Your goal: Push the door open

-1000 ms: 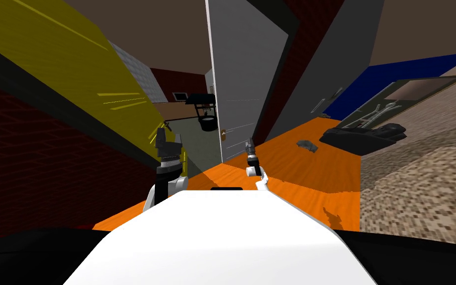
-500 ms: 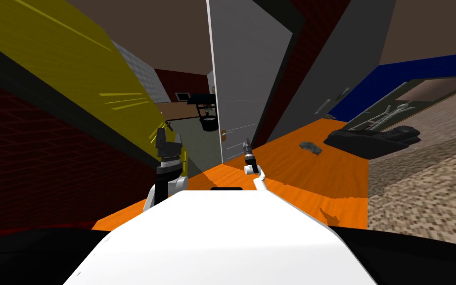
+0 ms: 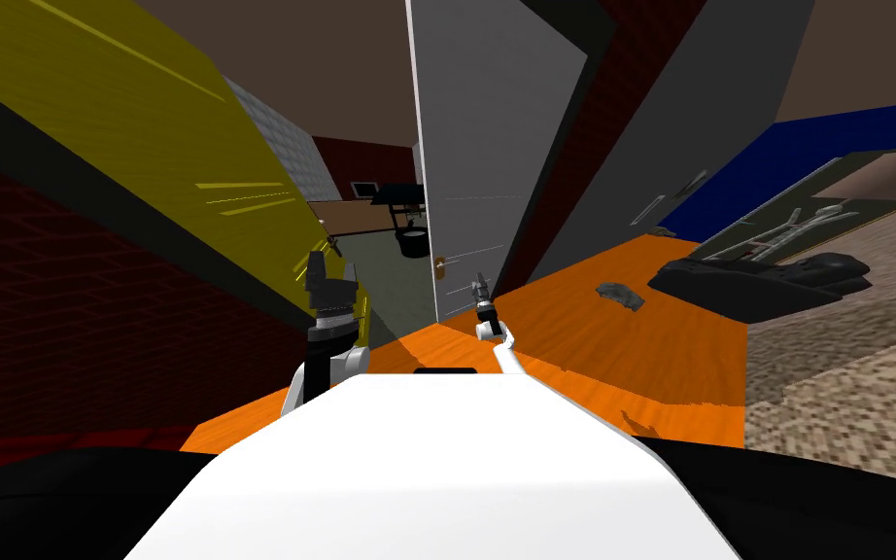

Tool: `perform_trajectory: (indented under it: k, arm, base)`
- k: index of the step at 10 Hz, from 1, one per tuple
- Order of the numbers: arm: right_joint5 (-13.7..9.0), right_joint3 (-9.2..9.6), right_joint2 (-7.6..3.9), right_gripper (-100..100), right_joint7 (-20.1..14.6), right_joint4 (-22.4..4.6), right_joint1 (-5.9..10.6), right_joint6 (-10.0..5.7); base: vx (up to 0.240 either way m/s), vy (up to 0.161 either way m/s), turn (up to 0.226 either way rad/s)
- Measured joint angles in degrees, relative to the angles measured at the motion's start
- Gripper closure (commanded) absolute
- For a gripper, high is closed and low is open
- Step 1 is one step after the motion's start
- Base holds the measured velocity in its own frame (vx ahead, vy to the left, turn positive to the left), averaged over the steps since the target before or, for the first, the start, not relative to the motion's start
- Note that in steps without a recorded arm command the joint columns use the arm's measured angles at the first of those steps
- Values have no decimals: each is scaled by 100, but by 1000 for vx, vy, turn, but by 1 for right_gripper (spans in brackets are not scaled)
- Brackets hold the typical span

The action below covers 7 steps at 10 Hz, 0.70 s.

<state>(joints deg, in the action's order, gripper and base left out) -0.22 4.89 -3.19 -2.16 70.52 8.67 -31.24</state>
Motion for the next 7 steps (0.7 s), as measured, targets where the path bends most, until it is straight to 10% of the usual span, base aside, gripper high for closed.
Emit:
perform_trajectory:
  k: [7]
  arm:
    - [-38,112,83,-100,-72,-1074,667,115]
  base:
    - [45,-41,58]
